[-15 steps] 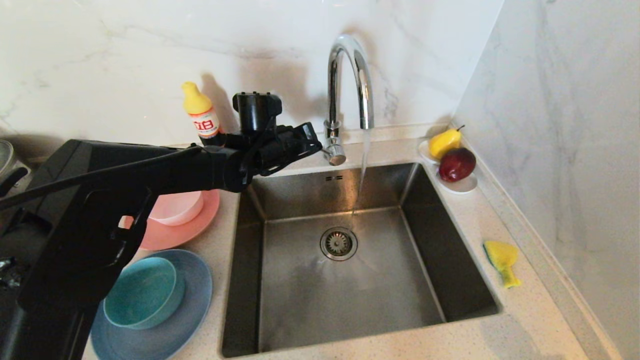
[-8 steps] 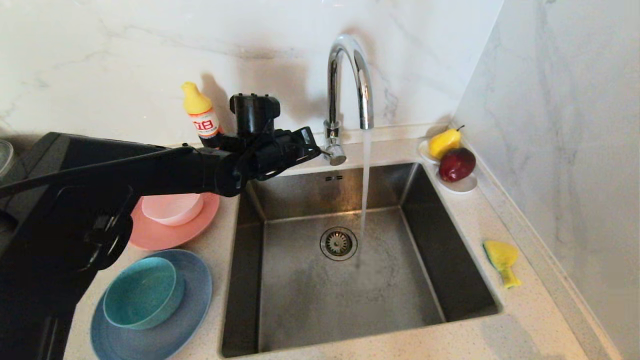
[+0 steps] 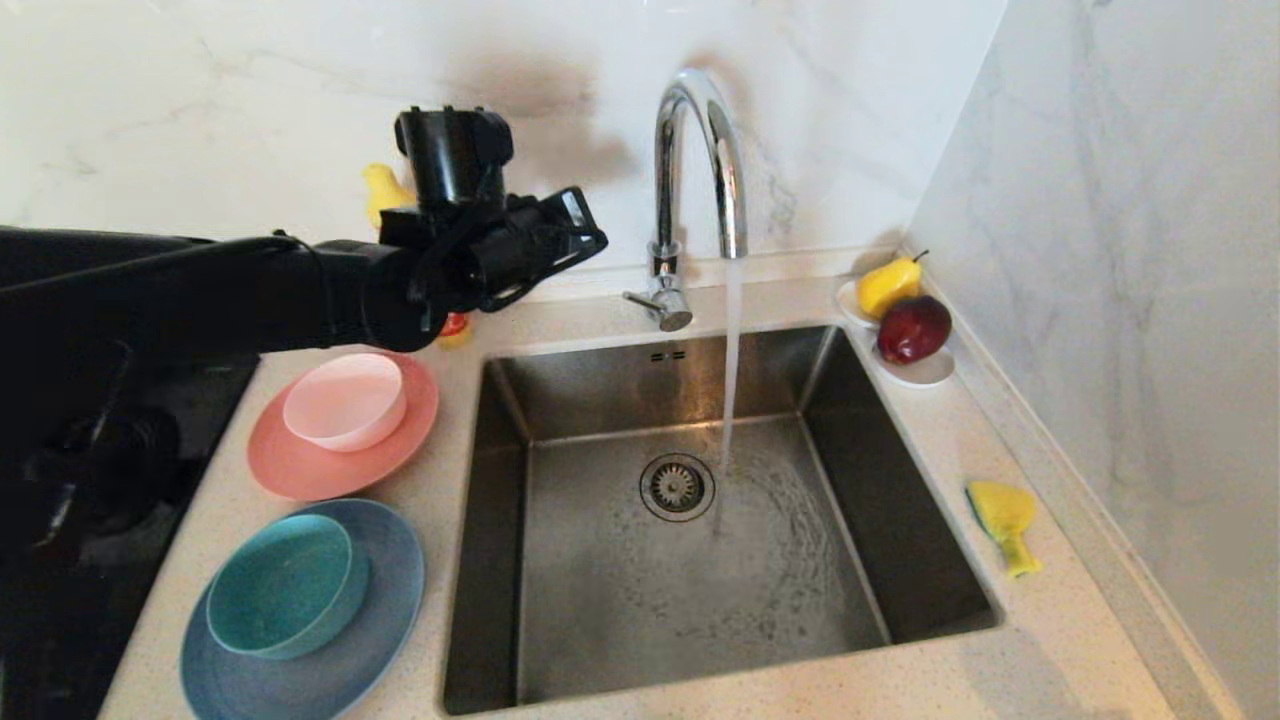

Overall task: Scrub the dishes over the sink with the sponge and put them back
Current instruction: Turn on the faucet, then pick up a bowl and the sponge

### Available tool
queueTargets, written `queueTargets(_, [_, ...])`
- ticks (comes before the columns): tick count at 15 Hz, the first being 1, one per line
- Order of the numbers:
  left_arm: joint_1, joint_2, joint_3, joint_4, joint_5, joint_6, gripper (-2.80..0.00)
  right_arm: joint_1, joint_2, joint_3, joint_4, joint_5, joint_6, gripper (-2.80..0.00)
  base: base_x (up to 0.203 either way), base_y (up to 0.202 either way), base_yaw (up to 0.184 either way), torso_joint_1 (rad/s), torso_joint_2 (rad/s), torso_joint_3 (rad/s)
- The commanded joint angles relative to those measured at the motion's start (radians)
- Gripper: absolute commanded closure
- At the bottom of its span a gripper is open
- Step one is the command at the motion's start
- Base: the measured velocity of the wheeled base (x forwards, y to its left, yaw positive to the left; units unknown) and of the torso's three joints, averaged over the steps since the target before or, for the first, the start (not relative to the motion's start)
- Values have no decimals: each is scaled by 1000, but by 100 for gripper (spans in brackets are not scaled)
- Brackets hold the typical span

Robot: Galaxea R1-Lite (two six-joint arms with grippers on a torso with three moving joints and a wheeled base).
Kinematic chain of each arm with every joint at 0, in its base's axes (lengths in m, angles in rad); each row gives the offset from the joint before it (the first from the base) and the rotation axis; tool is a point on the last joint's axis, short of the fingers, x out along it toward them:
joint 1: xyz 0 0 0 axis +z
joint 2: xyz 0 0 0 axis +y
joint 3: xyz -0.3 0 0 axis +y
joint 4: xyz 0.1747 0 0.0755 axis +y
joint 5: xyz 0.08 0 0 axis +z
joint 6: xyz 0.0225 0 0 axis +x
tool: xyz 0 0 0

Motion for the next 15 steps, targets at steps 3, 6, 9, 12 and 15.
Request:
queueTargets(3, [-15, -255, 29, 189, 111, -2, 0, 0, -1, 0, 0, 0, 0, 0, 0, 0, 0, 0, 0, 0])
queueTargets(6, [-27, -452, 64, 396, 307, 0, 0, 0, -1, 0, 0, 0, 0, 0, 0, 0, 0, 0, 0, 0])
queueTargets(9, [-25, -667, 105, 589, 399, 16, 0, 0, -1, 0, 0, -1, 0, 0, 0, 0, 0, 0, 0, 0])
queueTargets(12, [7, -830, 285, 679, 549, 97, 0, 0, -1, 0, 0, 0, 0, 0, 0, 0, 0, 0, 0, 0])
queueTargets(15, [118, -943, 436, 694, 608, 144, 0, 0, -1, 0, 1, -1, 0, 0, 0, 0, 0, 0, 0, 0])
